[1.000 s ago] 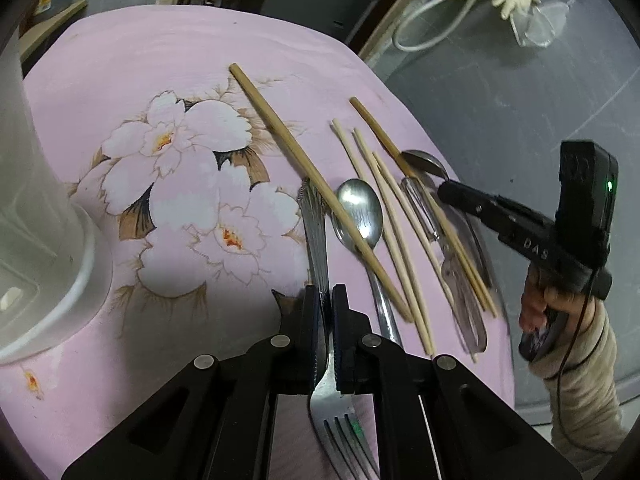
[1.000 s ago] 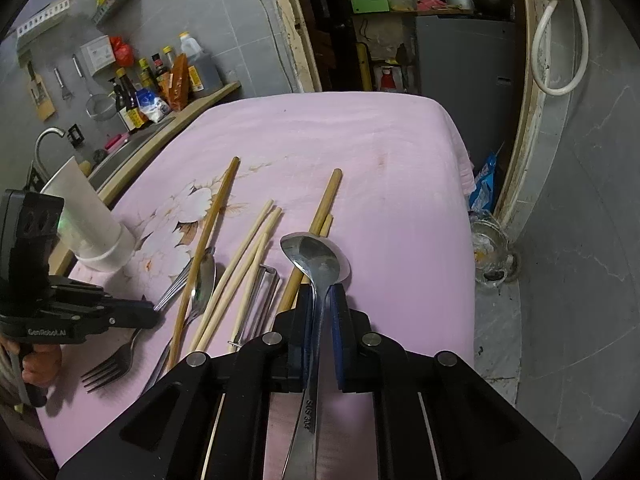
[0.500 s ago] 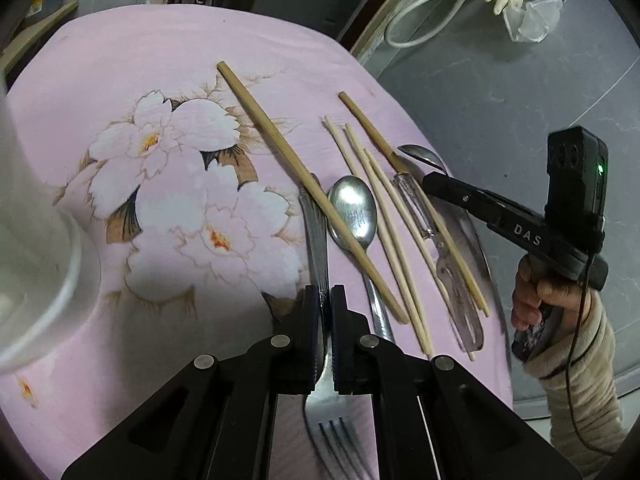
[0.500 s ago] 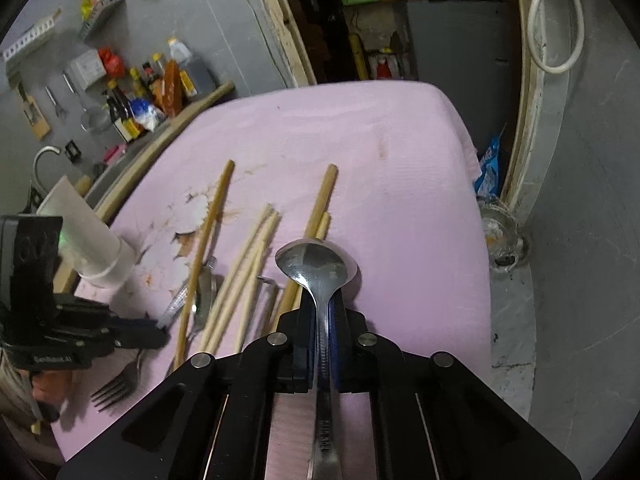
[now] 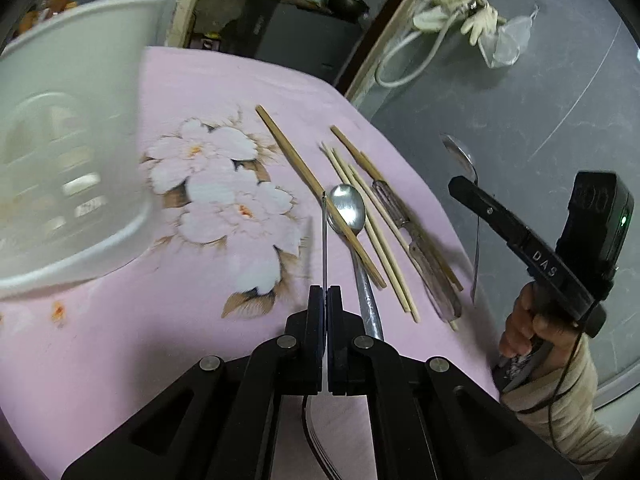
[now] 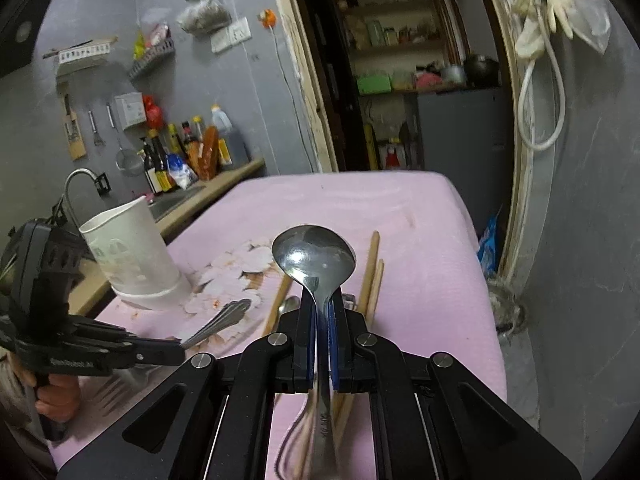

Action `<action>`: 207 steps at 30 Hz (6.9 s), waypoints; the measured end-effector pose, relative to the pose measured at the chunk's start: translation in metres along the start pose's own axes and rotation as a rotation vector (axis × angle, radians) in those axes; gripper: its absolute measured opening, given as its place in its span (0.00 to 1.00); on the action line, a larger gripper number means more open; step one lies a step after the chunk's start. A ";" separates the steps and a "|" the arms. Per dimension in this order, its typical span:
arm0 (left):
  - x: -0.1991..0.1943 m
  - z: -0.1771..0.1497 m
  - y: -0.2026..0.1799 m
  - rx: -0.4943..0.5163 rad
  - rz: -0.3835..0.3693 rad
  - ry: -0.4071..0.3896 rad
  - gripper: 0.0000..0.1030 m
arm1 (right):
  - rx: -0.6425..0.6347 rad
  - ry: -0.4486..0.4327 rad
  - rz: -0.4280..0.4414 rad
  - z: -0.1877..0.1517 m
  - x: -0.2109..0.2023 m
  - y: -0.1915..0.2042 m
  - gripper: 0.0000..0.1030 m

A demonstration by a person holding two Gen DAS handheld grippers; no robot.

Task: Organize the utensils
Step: 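Grasp the metal fork with the left tool while the right tool grasps the steel spoon, then lift the fork and spoon and carry both toward the white caddy, then lower the fork into the caddy with the left tool while the right lowers the spoon, open both, then withdraw both open tools from the caddy, then grasp a wooden chopstick with the left tool while the right grasps another chopstick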

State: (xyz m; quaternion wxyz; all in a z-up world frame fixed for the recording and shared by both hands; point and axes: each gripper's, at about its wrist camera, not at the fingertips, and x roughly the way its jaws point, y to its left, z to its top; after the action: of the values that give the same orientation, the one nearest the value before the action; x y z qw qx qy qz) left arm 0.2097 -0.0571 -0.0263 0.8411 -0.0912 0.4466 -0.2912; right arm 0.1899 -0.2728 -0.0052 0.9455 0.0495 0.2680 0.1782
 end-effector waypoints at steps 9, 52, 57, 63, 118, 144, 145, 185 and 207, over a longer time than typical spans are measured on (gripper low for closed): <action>-0.070 0.000 0.002 0.000 0.102 -0.381 0.00 | -0.008 -0.156 0.047 0.013 -0.012 0.028 0.03; -0.149 0.024 0.137 -0.174 0.645 -1.050 0.00 | -0.106 -0.541 0.304 0.078 0.118 0.188 0.03; -0.136 0.020 0.132 -0.123 0.663 -0.996 0.00 | -0.102 -0.506 0.299 0.073 0.122 0.185 0.03; -0.132 0.019 0.127 -0.100 0.680 -0.943 0.00 | -0.146 -0.451 0.299 0.064 0.123 0.190 0.04; -0.161 -0.016 0.125 -0.044 0.460 -0.826 0.08 | -0.230 -0.360 0.324 0.039 0.103 0.189 0.31; -0.167 -0.012 0.036 0.128 0.500 -0.851 0.90 | -0.152 -0.412 0.098 0.049 0.012 0.125 1.00; -0.161 -0.011 0.030 0.143 0.479 -0.830 0.91 | -0.162 -0.404 0.067 0.049 0.006 0.116 1.00; 0.098 0.096 0.014 0.022 0.221 -0.018 0.25 | -0.010 0.339 0.019 0.042 0.121 -0.067 0.24; 0.112 0.107 0.031 -0.068 0.130 0.033 0.04 | 0.039 0.474 -0.024 0.059 0.173 -0.066 0.07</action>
State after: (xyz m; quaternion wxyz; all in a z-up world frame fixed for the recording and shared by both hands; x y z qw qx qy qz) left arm 0.3574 -0.1073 -0.0548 0.8471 -0.0858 0.4751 -0.2222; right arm 0.3786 -0.2716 -0.0526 0.8571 0.0211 0.4864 0.1684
